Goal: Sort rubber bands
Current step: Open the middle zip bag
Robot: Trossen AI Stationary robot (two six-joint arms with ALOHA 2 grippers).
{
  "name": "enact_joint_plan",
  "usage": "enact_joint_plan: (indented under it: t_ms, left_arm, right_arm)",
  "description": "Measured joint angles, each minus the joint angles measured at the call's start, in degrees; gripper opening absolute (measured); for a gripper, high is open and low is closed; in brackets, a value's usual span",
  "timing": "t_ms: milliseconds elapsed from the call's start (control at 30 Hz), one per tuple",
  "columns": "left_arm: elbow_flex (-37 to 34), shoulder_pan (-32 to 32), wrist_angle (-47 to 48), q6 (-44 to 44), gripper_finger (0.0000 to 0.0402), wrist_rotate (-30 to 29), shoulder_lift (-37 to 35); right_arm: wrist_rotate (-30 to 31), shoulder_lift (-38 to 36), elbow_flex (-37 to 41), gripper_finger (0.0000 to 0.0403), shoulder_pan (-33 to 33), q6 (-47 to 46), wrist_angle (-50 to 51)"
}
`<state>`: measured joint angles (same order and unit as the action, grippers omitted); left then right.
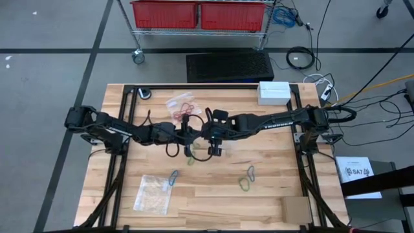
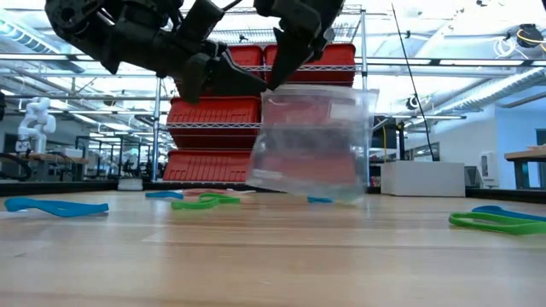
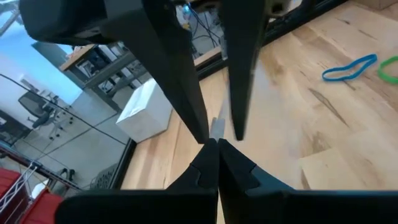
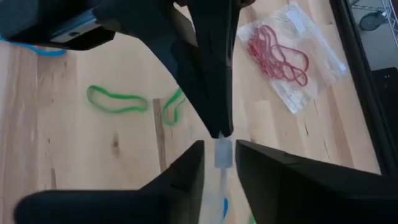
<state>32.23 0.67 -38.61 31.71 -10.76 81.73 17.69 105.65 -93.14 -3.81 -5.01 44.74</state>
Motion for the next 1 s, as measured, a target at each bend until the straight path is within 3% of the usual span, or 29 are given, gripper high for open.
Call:
enact_joint_plan:
  t_ms: [267,633,1000]
  left_arm:
    - [0.0,0.0,0.0,-0.2,0.0000,0.0,0.0]
    - [0.0,0.1,1.1,0.1,0.0000,-2.2,-0.5]
    - [0.0,0.1,6.4,0.0,0.0000,-2.9,-6.9]
  right_arm:
    - [0.8,0.0,0.0,0.0008,-0.2,-0.1,0.6]
    - [2.4,-0.1,-0.1,0.0008,-1.6,-4.1,9.9]
    - [2.0,-0.1,-0.1,0.0008,-4.8,-13.0,25.2]
